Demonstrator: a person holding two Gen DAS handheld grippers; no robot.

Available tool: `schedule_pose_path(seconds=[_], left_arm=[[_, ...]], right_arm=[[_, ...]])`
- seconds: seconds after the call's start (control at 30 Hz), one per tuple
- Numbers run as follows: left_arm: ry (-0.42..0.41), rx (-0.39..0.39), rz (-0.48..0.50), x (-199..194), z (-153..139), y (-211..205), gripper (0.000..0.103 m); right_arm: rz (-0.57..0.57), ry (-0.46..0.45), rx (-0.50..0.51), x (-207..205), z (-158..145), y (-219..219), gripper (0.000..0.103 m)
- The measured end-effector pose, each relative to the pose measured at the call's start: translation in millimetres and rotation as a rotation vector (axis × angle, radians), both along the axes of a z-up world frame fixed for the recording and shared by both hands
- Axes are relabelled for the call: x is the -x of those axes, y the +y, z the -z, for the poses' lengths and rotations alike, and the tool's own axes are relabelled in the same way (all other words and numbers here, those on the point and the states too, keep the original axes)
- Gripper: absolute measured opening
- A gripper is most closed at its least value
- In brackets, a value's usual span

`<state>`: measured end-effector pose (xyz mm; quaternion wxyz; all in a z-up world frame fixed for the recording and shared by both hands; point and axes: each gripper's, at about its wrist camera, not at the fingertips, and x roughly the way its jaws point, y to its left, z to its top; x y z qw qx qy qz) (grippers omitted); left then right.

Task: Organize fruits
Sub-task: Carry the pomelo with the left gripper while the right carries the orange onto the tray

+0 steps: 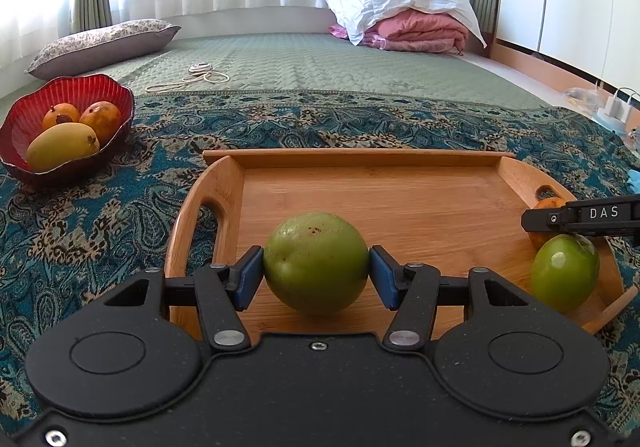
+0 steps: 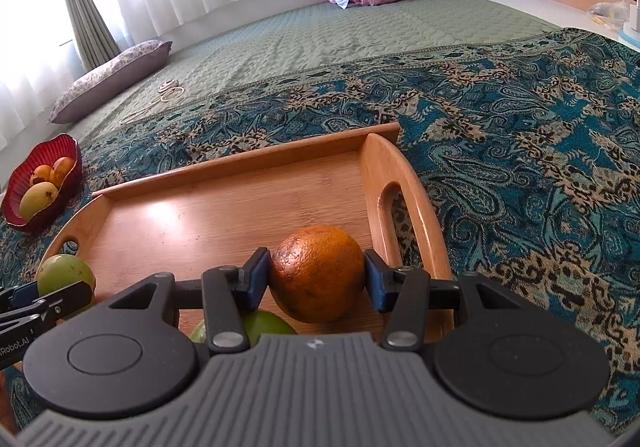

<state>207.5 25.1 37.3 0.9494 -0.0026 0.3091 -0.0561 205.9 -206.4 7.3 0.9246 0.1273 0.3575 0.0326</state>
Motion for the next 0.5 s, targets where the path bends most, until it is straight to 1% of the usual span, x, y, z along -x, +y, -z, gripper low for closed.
schedule_pose_path(seconds=[0.13, 0.23, 0.3, 0.37, 0.4, 0.43, 0.5], left_arm=[[0.006, 0.002, -0.002, 0, -1, 0, 0.055], [0.012, 0.001, -0.005, 1, -2, 0, 0.055], [-0.011, 0.001, -0.006, 5, -5, 0, 0.056], [-0.037, -0.009, -0.003, 9, -10, -1, 0.064], [-0.041, -0.016, 0.002, 11, -12, -2, 0.07], [-0.048, -0.025, 0.004, 14, -15, -3, 0.072], [-0.062, -0.038, 0.007, 19, -19, -4, 0.073]], right_arm=[[-0.015, -0.014, 0.026, 2, -3, 4, 0.059], [-0.029, -0.025, 0.053, 6, -6, 7, 0.059], [-0.032, -0.034, 0.06, 9, -7, 7, 0.062], [-0.033, -0.042, 0.064, 13, -9, 6, 0.065], [-0.035, -0.047, 0.065, 15, -10, 6, 0.068], [-0.036, -0.05, 0.066, 17, -12, 6, 0.071], [-0.037, -0.061, 0.066, 22, -15, 5, 0.073]])
